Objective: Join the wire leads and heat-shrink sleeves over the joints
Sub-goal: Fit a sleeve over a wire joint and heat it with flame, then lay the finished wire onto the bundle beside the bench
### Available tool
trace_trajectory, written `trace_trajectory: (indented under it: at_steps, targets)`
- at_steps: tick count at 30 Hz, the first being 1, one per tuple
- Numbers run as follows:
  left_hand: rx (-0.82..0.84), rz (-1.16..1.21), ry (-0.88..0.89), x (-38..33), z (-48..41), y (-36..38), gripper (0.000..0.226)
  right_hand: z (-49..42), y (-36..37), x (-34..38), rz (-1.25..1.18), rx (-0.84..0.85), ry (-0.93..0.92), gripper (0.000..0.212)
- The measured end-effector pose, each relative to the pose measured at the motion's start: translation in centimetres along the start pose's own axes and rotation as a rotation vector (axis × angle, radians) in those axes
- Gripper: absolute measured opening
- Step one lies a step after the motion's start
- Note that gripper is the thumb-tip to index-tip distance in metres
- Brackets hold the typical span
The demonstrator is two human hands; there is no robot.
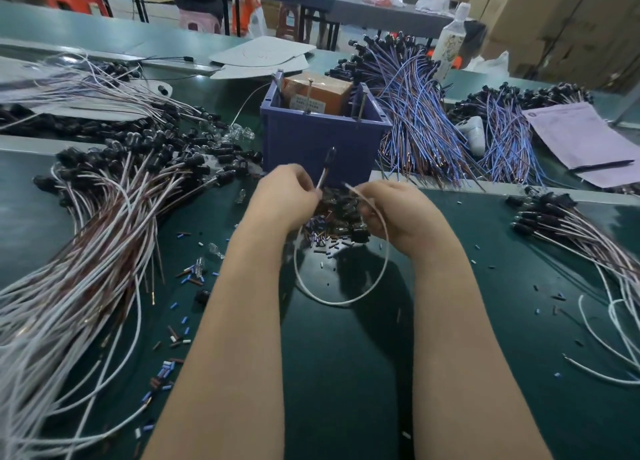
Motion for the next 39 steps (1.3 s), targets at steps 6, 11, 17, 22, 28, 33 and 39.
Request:
trace_trajectory:
  at_steps: [6,11,17,22,28,33,39]
  targets:
    - [-0.114,0.475,0.075,-3.8,0.9,-3.5,0.011,3.3,1.9,3.0,0.153,0.206,-0.218,0.020]
    - [-0.152,0.965,0.016,-7.8,2.5,-4.9,0.007,7.5,2.0,4.6,-0.281,0.461,-0.104,0.048]
    - [-0.059,1.375,-0.185,-14.0,4.1,-0.6,0.016,10.5,-11.1,5.1,0.190,-0.123,-0.210,0.027]
    - [0.128,1.358,-0.254,-20.5,7.7,8.2,0.017,15.6,-24.2,3.7,0.576,-0.705,-0.223,0.022]
    - [0.556,0.942,-0.282,-24.2,14.7,23.2,0.013,17.5,-33.0,-1.4,0.596,-1.155,-0.162,0.027]
    - [0.714,0.667,-0.257,-22.3,18.7,29.9,0.033,14.5,-34.5,-8.1,0.766,-1.081,0.106,0.024]
    - [0.725,0.662,-0.276,-21.0,18.9,30.9,0.016,13.7,-34.6,-8.5,0.760,-1.138,0.077,0.023]
Point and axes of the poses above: each hand's wrist, its own z-axis away from the middle knuckle, its own y-axis out of the palm, x = y × z, the point moved 8 cm from there along -z, towards the middle knuckle, and after that the axes turned 11 degrees about -x, right-handed, at the moved point
